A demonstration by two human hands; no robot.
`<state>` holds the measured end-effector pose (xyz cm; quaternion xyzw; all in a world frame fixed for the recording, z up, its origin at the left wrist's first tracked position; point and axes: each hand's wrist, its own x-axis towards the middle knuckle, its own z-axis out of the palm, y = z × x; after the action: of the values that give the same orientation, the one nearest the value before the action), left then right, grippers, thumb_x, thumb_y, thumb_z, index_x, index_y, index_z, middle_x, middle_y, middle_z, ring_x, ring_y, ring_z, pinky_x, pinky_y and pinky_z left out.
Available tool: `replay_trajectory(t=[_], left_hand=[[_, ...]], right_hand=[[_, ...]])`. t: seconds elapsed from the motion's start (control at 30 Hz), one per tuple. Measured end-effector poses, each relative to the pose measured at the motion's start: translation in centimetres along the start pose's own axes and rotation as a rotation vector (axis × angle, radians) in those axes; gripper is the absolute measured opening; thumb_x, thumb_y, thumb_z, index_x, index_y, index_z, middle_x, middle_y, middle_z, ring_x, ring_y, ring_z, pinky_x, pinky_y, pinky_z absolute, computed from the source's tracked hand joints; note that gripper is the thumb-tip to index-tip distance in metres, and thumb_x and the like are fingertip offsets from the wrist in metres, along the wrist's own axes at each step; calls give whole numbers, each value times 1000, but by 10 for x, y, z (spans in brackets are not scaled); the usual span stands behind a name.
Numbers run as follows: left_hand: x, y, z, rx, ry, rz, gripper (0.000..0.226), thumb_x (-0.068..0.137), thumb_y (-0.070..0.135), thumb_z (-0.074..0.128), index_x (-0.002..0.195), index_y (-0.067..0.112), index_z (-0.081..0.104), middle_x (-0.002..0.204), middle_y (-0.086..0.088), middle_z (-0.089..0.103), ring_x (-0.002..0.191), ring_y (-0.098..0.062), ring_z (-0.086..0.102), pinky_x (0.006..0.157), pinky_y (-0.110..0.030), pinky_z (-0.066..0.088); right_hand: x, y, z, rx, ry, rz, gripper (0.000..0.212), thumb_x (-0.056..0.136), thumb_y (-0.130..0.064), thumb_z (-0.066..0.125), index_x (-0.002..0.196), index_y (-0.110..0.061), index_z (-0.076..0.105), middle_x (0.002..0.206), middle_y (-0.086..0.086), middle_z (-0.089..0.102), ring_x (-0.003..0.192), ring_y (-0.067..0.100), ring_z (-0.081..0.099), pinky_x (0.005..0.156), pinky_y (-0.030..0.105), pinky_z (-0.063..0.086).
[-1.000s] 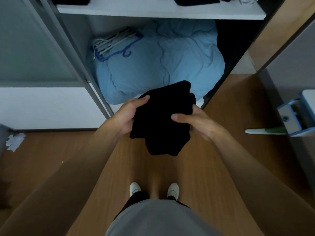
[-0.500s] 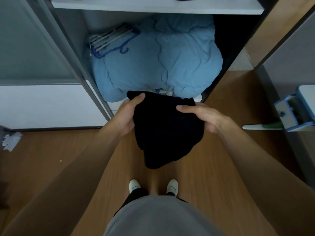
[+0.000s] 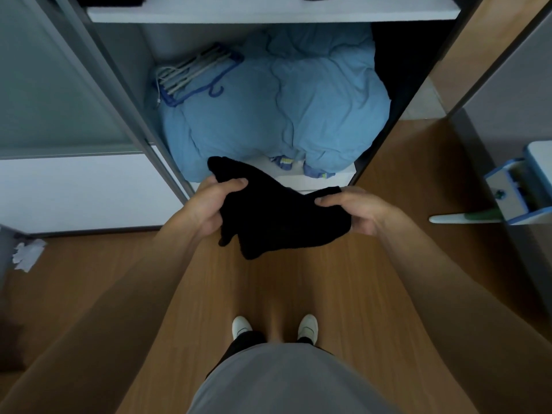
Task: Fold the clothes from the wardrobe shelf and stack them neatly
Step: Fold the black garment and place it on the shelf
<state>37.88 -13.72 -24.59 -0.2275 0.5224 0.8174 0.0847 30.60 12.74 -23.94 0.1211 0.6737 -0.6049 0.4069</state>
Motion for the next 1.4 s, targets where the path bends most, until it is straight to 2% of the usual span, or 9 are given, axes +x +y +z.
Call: replay_trajectory(t=[0.17, 0.33, 0.53, 0.7, 0.93, 1.03, 1.17, 1.3, 1.4], left_hand=[[2, 0, -17, -65, -39, -79, 34, 85, 11, 74, 119, 8, 68, 115, -12, 73, 106, -26, 71, 79, -31, 59], [5, -3, -13, -106, -77, -84, 15, 92, 12, 67, 103, 11, 77, 111, -11, 74, 105, -26, 71, 78, -30, 58], [8, 3, -10, 62, 57, -121, 19, 92, 17, 69, 109, 9, 70, 104, -9, 76, 94, -22, 74, 69, -26, 59], [6, 3, 0, 18, 113, -215, 19, 92, 15, 68, 108, 6, 68, 98, -11, 77, 86, -24, 75, 62, -30, 59], [6, 15, -2, 23, 75, -304, 29, 86, 22, 75, 109, 6, 67, 93, -9, 78, 84, -23, 75, 61, -28, 59], [8, 20, -9, 128, 154, -279, 34, 83, 25, 79, 108, 7, 65, 86, -7, 78, 74, -19, 76, 54, -24, 57], [17, 16, -17, 162, 248, -134, 64, 88, 18, 74, 144, 10, 44, 124, -8, 67, 91, -18, 73, 64, -25, 59], [18, 12, -29, 254, -49, -35, 83, 79, 15, 79, 151, 22, 38, 136, -3, 61, 111, -13, 67, 87, -21, 55], [19, 13, -23, 686, -119, 1, 94, 68, 22, 89, 148, 25, 41, 134, 9, 56, 120, -7, 56, 97, -12, 42]], right_hand=[[7, 1, -12, 557, -168, -231, 52, 91, -26, 69, 139, -15, 53, 133, 8, 65, 120, 25, 64, 94, 39, 56], [19, 24, 16, 175, -44, -356, 80, 89, -2, 68, 150, -41, 36, 147, 1, 53, 125, 19, 60, 106, 35, 48], [10, 11, 25, -37, 28, -435, 50, 90, 11, 47, 119, -20, 73, 121, 9, 70, 101, 19, 68, 89, 24, 55], [4, 10, 44, -655, -64, -463, 59, 80, -32, 81, 134, -29, 59, 119, -18, 63, 106, -12, 58, 96, 14, 44], [15, 2, 46, -1275, 236, -553, 23, 90, -47, 64, 97, -27, 72, 95, 0, 70, 91, 22, 65, 74, 36, 49], [14, -9, 36, -1250, 170, -547, 22, 87, -53, 66, 82, -32, 72, 75, -11, 63, 78, 13, 61, 71, 35, 49], [12, -18, 34, -1036, 54, -560, 39, 86, -45, 72, 55, -29, 56, 59, -13, 52, 58, 5, 52, 60, 33, 40], [9, -29, 32, -948, 36, -573, 44, 88, -37, 73, 61, -4, 59, 61, -3, 52, 54, 5, 49, 55, 29, 37], [6, -33, 33, -905, 65, -561, 46, 88, -35, 74, 71, 5, 60, 66, 0, 56, 56, 5, 52, 53, 24, 38]])
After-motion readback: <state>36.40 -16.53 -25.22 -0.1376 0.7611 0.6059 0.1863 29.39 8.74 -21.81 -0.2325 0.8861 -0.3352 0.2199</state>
